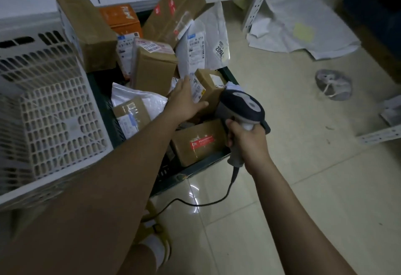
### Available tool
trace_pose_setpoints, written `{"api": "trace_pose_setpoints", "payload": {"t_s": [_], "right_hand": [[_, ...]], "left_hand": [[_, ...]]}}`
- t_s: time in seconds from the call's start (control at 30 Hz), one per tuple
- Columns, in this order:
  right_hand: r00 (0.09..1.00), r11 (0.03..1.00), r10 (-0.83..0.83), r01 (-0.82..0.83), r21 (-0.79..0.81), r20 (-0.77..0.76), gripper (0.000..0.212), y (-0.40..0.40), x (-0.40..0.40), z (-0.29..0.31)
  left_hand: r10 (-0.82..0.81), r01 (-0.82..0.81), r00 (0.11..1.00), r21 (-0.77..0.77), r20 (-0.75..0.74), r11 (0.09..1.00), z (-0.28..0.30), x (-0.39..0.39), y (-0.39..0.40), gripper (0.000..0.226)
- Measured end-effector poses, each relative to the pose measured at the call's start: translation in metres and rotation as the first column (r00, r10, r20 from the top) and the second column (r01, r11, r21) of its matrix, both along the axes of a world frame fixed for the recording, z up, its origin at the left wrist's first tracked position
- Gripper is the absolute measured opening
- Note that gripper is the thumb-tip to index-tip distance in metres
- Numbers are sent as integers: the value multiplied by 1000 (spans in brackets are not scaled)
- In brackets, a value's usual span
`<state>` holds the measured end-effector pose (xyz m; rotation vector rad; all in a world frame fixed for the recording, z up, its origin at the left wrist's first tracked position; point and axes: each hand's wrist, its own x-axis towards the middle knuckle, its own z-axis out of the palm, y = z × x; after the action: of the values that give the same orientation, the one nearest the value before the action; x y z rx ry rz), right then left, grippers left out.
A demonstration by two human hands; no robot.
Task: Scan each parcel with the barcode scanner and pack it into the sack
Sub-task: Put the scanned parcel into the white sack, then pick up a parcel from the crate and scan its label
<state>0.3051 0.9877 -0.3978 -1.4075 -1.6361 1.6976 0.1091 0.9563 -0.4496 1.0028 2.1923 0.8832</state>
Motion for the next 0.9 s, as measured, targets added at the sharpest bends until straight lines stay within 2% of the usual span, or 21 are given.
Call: {"api": "trace_pose_setpoints", "payload": {"t_s": [0.07, 0.13, 0.23, 0.37, 0.47, 0.53, 0.63, 0.7, 0.77, 0.8, 0.83, 0.9], "right_hand": [[999, 999, -32, 32, -27, -9, 23, 4, -8, -2], [998, 997, -62, 61, -49, -21, 16, 6, -14, -1], [998, 997, -55, 54, -58, -23, 23, 9, -21, 2], [992, 990, -113, 108, -96, -55, 19, 4, -25, 2], [977, 977, -182, 166, -131, -113, 16, -4, -25, 6], [964, 971, -193, 160, -177, -184, 12, -14, -30, 13], [958, 963, -177, 121, -242, -226, 4, -36, -45, 24], [961, 957, -176, 117, -265, -215, 25, -56, -58, 26], [978, 963, -133, 88, -256, -164, 56, -79, -71, 27], [987, 968, -96, 62, -244, -131, 63, -91, -76, 26], [991, 970, -66, 37, -241, -113, 65, -104, -80, 28], [991, 963, -54, 20, -268, -119, 59, -123, -86, 26]], "left_hand": [[-43, 40, 998, -60, -41, 997, -1, -5, 21, 117], [-75, 72, 997, -107, -23, 992, -3, -9, 35, 126], [-82, 76, 995, -110, -50, 991, -3, -8, 42, 122], [30, -26, 997, 63, -73, 998, 7, -1, 16, 93], [96, -76, 990, 185, -99, 980, 26, 1, -27, 90], [107, -61, 972, 213, -210, 975, 39, -1, -63, 94], [101, -26, 890, 171, -444, 985, 59, 0, -115, 94], [74, 8, 813, 139, -577, 990, 67, 4, -150, 93], [10, 85, 691, 95, -723, 992, 64, 11, -183, 95], [-23, 114, 634, 64, -773, 991, 59, 15, -197, 96], [-41, 123, 591, 40, -806, 992, 54, 20, -208, 95], [-75, 126, 559, -5, -826, 992, 49, 24, -224, 92]]}}
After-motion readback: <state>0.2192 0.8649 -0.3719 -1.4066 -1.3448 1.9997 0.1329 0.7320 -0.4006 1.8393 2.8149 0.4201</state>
